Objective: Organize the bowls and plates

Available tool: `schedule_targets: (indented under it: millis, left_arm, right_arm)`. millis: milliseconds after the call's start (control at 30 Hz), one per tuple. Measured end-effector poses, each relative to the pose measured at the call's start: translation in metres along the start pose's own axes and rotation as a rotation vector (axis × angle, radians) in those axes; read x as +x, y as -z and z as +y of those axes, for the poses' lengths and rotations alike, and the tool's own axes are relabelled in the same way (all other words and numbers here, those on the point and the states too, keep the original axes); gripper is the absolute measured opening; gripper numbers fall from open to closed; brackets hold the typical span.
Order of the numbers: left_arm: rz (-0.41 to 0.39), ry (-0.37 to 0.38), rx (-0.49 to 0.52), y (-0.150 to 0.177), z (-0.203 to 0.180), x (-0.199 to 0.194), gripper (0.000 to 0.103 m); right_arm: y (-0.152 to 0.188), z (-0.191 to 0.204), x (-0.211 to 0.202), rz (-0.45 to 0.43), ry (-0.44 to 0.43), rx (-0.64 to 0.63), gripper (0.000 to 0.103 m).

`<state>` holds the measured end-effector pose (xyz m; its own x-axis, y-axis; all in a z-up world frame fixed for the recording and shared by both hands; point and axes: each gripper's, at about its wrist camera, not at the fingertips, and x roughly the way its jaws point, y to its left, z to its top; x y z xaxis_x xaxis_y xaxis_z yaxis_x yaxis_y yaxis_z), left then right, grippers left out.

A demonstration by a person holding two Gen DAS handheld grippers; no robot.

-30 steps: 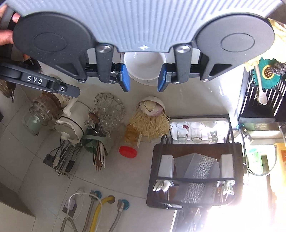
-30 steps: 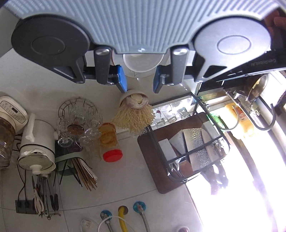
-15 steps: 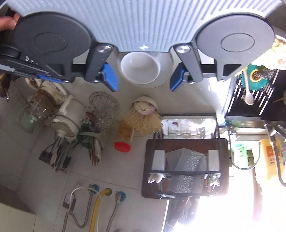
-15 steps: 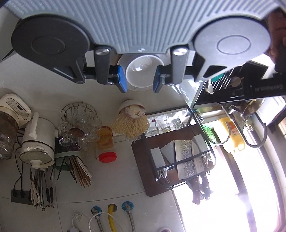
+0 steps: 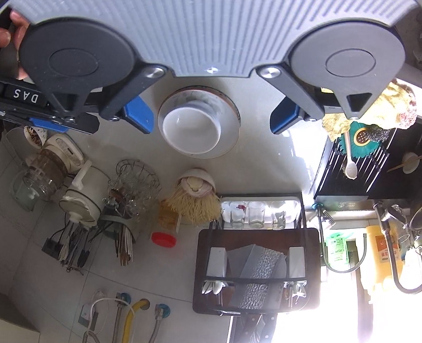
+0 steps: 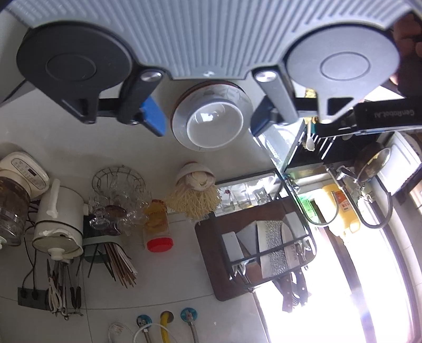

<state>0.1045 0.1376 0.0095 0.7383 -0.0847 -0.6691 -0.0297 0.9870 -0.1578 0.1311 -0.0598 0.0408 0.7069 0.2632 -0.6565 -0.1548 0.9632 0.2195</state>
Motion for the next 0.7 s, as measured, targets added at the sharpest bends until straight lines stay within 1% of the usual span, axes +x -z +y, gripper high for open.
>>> schedule_targets:
  millis: [200, 233, 300, 400, 700]
  left_arm:
    - [0.006, -0.023, -0.013, 0.0073, 0.0038, -0.0032, 0.099]
    - [0.006, -0.027, -0.012, 0.0077, 0.0039, -0.0036, 0.099]
    - [0.007, -0.030, -0.009, 0.0093, 0.0038, -0.0043, 0.100]
    - [0.015, -0.026, -0.002, 0.0092, 0.0021, -0.0030, 0.100]
    - [0.007, -0.032, 0.013, 0.0060, -0.0026, -0.0011, 0.100]
  right_arm:
    - [0.0050, -0.0006, -0.0008, 0.015, 0.025, 0.002, 0.090]
    - [0.0053, -0.0007, -0.0011, 0.009, 0.033, 0.001, 0.095]
    - [0.0052, -0.0014, -0.0011, 0.004, 0.037, -0.001, 0.096]
    - [0.0044, -0.0011, 0.0010, 0.021, 0.017, -0.012, 0.096]
    - [0.0015, -0.0011, -0.0007, 0.018, 0.021, -0.028, 0.096]
